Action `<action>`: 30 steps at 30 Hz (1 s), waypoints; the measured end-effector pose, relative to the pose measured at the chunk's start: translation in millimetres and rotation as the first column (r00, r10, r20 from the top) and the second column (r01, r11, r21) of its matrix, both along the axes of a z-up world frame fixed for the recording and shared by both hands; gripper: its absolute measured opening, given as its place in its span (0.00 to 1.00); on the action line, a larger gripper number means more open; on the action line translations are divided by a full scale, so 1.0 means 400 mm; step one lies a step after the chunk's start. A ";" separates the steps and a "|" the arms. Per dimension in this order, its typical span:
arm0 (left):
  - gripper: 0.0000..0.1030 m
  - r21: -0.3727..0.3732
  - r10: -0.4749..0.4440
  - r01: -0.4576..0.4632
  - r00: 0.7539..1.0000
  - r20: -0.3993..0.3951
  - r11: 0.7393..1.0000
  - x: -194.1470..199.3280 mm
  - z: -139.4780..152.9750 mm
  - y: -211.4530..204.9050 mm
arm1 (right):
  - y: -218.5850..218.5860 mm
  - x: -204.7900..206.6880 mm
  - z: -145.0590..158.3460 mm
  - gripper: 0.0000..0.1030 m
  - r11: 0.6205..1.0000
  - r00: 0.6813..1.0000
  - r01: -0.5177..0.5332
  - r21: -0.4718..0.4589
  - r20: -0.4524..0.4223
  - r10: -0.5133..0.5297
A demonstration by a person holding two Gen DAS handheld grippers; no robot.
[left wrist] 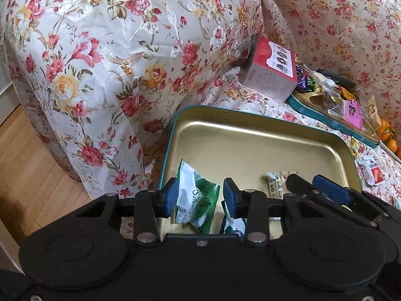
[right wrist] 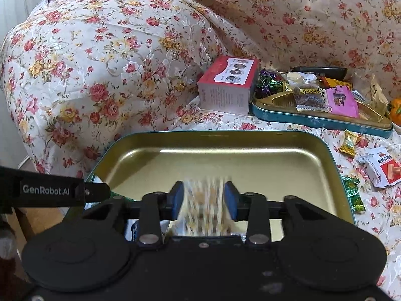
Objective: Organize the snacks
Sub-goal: 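Open both grippers to drop the two packets into the tray, then move both open grippers back over the snack pile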
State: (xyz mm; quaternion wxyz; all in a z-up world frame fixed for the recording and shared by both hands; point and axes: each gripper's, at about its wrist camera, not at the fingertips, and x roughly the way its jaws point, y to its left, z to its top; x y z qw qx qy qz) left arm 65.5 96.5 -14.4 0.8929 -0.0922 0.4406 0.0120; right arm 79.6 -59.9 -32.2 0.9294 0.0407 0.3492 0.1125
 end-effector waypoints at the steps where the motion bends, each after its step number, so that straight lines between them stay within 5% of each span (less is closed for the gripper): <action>1: 0.46 0.002 -0.001 0.001 1.000 0.001 1.000 0.000 0.000 -0.001 | 0.001 -0.001 0.000 0.43 1.000 1.000 0.002 0.002 0.000 -0.002; 16: 0.46 0.069 0.017 -0.022 0.997 0.078 0.997 -0.028 0.023 -0.021 | -0.020 -0.073 0.000 0.61 0.998 0.997 0.053 -0.044 0.063 -0.051; 21: 0.47 0.099 0.031 -0.044 0.991 0.127 0.994 -0.043 0.035 -0.031 | -0.029 -0.105 0.008 0.74 0.994 0.991 0.083 -0.076 0.114 -0.074; 30: 0.48 0.123 0.039 -0.067 0.975 0.217 0.990 -0.072 0.048 -0.060 | -0.067 -0.170 0.027 0.80 0.990 0.980 0.110 -0.092 0.177 -0.092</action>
